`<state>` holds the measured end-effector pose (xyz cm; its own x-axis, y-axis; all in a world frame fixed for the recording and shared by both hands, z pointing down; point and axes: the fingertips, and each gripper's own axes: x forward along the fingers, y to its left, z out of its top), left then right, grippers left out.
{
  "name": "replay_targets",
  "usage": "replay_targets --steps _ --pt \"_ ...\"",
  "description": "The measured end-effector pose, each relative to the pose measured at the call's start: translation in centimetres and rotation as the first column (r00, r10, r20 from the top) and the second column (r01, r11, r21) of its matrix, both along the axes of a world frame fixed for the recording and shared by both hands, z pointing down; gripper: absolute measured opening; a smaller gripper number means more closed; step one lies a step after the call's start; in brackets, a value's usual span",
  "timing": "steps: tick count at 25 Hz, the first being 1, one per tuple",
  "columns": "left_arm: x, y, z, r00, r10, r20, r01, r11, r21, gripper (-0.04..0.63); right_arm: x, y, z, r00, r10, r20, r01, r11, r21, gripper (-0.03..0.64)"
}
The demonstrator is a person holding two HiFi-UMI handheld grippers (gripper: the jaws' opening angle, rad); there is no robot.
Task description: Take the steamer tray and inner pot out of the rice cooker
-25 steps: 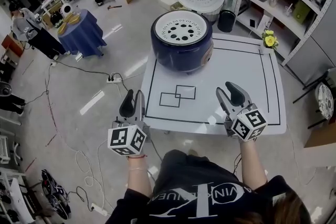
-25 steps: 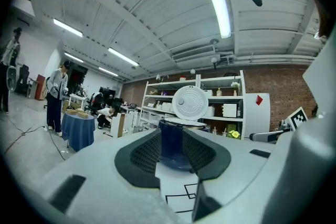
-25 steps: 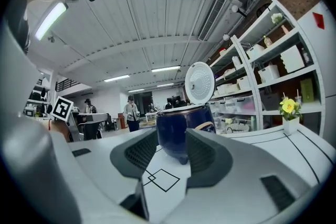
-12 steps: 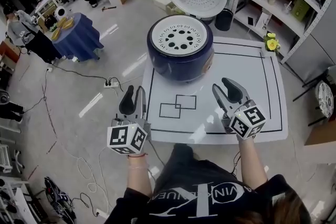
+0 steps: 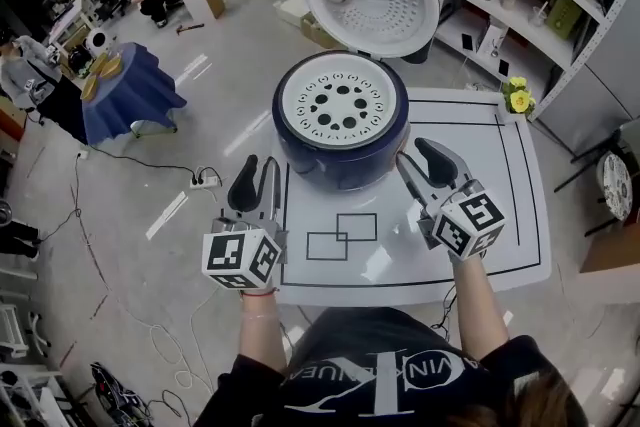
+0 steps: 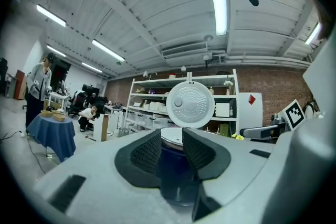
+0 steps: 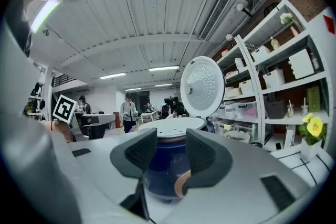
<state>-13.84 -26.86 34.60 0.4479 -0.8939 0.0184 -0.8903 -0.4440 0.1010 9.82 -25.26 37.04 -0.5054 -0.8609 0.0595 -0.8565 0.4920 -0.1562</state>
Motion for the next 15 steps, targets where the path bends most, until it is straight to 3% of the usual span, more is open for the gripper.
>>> replay_targets --steps 7,11,15 --pt "1.2 -5.2 -0.5 0.997 0.075 0.003 -0.075 0.997 -0.027 0.107 -0.3 -5.6 -1.3 0.996 0.022 -0.088 -0.025 0.999 -0.025 0.153" --pt "1.8 -7.9 -0.6 0.994 0.103 0.031 -0.102 0.994 -0.040 0.117 -0.3 -9.3 -1.1 0.975 0.031 -0.221 -0.050 0.996 -0.080 0.152" --pt "2.3 -9.6 -0.7 0.991 0.125 0.054 -0.123 0.992 -0.040 0.123 -0.3 -12.9 -0.3 0.924 0.025 -0.381 -0.088 0.985 -0.148 0.153"
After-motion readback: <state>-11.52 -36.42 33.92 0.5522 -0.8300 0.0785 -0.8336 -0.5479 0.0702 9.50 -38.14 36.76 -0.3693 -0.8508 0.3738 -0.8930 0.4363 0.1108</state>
